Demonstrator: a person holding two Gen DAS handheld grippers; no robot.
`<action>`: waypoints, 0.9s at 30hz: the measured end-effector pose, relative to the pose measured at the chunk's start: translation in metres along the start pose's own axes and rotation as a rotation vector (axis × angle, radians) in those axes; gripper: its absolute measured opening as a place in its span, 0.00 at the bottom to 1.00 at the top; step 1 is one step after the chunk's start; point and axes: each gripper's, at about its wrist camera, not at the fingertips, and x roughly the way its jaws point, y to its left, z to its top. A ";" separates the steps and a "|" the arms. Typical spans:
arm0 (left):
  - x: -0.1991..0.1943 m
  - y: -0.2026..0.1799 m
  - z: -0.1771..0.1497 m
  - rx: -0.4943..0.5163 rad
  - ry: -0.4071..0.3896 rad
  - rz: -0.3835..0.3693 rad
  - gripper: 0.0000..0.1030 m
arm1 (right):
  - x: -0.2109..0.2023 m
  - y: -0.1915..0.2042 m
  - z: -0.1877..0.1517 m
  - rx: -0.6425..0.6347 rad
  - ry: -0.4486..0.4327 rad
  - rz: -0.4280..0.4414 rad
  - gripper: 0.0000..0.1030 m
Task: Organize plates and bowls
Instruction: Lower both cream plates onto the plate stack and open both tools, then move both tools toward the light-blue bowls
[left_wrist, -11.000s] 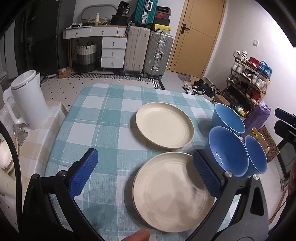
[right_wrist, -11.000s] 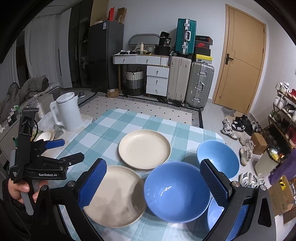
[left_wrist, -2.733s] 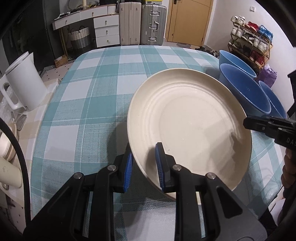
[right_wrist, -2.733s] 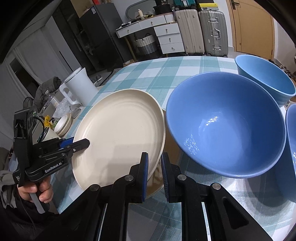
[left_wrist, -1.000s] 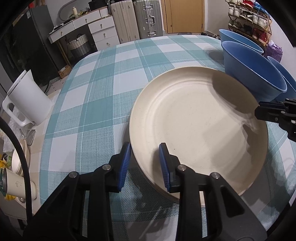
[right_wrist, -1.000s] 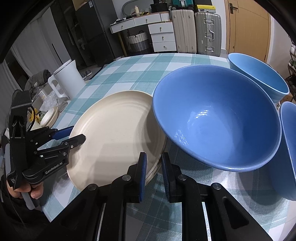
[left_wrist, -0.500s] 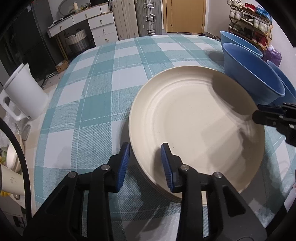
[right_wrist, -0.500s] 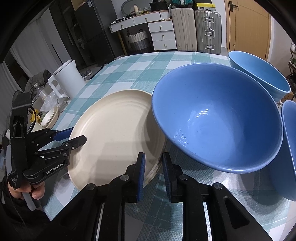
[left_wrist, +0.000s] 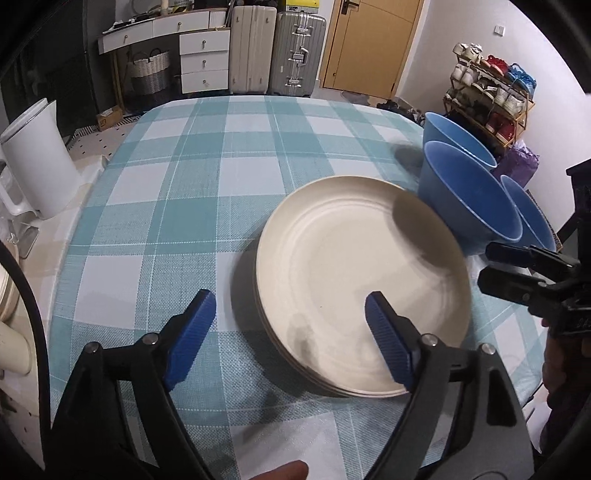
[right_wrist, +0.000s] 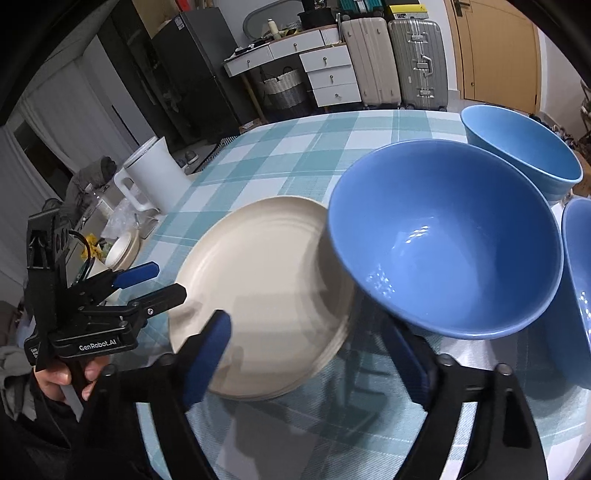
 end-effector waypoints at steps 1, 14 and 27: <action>-0.001 -0.001 0.000 0.000 0.001 -0.004 0.86 | -0.001 0.001 0.000 -0.003 0.000 -0.003 0.87; -0.016 -0.031 0.006 0.058 -0.021 -0.045 0.99 | -0.035 0.002 -0.010 -0.012 -0.038 -0.057 0.99; -0.038 -0.071 0.038 0.104 -0.073 -0.116 0.99 | -0.110 -0.025 -0.011 0.011 -0.152 -0.138 0.99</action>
